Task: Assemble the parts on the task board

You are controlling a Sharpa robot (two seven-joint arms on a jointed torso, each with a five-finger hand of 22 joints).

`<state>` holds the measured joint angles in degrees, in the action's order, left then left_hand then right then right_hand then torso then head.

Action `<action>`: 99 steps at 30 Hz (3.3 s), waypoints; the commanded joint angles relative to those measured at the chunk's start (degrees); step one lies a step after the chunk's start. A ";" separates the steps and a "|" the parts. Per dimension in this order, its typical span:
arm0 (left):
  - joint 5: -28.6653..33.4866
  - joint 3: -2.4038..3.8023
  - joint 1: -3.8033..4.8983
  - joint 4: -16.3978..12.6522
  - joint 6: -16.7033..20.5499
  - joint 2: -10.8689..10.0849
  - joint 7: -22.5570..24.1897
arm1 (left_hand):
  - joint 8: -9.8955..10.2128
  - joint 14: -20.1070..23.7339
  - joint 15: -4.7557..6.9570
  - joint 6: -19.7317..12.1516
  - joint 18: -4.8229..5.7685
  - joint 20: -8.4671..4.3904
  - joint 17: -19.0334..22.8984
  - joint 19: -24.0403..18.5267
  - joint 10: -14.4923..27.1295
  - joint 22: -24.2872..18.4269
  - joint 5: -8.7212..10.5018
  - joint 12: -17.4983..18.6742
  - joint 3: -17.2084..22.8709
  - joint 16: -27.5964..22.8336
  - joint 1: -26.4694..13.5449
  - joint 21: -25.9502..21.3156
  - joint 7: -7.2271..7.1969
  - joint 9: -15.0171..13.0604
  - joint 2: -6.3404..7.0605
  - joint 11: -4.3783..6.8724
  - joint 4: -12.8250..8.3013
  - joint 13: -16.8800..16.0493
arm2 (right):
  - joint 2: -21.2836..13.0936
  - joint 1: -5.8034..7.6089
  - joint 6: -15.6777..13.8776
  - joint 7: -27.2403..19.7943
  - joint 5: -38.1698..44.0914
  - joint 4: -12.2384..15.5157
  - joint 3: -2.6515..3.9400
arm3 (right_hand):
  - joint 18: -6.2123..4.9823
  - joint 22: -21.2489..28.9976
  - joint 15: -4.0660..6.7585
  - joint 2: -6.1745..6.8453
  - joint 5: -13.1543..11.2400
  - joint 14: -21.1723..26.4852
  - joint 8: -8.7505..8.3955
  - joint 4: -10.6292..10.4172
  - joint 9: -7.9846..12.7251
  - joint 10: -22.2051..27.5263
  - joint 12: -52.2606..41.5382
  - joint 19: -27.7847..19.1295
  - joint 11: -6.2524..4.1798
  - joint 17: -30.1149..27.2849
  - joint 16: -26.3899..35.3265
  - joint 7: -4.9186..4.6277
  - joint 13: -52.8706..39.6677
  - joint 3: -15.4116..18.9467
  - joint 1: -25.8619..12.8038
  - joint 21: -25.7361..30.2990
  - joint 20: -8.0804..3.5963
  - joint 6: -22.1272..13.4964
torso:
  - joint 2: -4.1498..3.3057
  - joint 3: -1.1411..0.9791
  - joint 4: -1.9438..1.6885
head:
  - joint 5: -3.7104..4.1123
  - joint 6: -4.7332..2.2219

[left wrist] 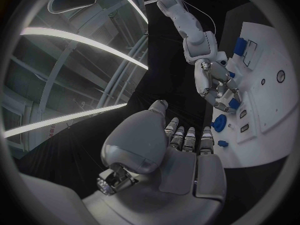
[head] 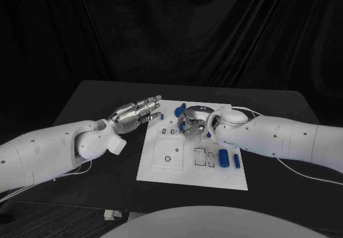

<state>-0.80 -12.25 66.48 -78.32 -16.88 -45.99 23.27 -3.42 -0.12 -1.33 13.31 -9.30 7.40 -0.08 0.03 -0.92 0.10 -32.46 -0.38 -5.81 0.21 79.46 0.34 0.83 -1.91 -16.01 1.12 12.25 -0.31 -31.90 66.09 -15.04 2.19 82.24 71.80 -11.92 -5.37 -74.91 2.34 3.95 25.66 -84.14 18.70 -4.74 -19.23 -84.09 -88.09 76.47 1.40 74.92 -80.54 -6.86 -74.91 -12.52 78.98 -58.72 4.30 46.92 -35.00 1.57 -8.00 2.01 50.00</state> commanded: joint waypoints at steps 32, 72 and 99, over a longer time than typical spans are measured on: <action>0.10 0.06 -0.05 0.17 -0.76 0.25 0.24 | -0.23 0.12 -0.46 -0.09 -0.59 0.24 0.08 -0.03 0.02 -0.10 -0.41 -0.01 0.06 -0.21 0.35 -0.34 0.12 -0.07 -0.13 -0.26 -0.56 -0.09 | 0.39 -0.60 4.17 3.34 2.13 -0.50 0.02 | -1.42 -5.37 0.20 1.55 -12.53 -0.75 -10.54 0.76 8.06 -0.26 1.69 -1.32 -0.73 5.66 1.04 1.31 -10.36 1.00 -2.19 4.53 -0.36 -20.47 | 0.02 -0.01 0.00 | 0.02 0.00; -26.12 0.13 6.20 0.22 18.24 -0.32 1.60 | -3.61 -29.01 -8.98 11.75 -0.64 8.66 -8.35 33.11 -37.64 9.04 18.23 -16.04 8.19 38.38 0.78 19.80 6.32 -1.34 8.23 -12.63 -0.25 -29.42 | -18.44 11.04 -9.82 -0.96 -5.32 16.24 0.03 | -0.08 -7.93 0.01 2.80 -21.40 -3.33 1.48 -11.56 8.94 -4.70 -1.14 3.25 -0.19 9.55 -3.43 0.31 -13.96 6.84 -1.20 -1.91 -0.40 -12.78 | 1.01 -0.25 0.98 | -0.10 -0.01; -47.19 0.15 15.69 7.10 1.72 12.24 -35.81 | -41.71 -89.88 -0.07 28.45 7.67 0.52 -89.92 82.67 -89.08 84.86 28.45 -89.62 -5.38 89.79 -12.41 88.00 5.75 -27.57 6.67 -4.56 4.23 -89.69 | -20.05 9.35 -4.91 2.77 -5.87 15.89 0.01 | -0.18 -7.80 0.11 1.20 -20.14 -3.11 3.18 -11.43 8.61 -4.46 -1.00 2.96 -0.36 9.18 -3.00 0.57 -13.75 6.71 -1.35 -1.47 -0.45 -13.48 | 1.73 -0.86 2.63 | -1.18 0.00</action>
<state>-45.43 -12.15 82.03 -71.54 -9.84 -34.21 -4.07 -44.47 -84.06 -1.90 41.55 -2.11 7.90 -74.95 82.24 -84.02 74.95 -4.27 -89.81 -10.75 90.19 67.74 87.99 6.97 -28.41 -9.20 -3.76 16.52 -74.95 -52.06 75.64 -21.50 3.27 76.58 87.80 -11.95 -6.28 -74.94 2.56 5.69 5.23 -83.92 21.59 -16.35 -10.52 -84.11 -88.93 79.35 0.79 74.91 -83.74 -6.54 -74.93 -5.64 77.63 -60.52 3.89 33.59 -33.13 0.66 -5.52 1.07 49.99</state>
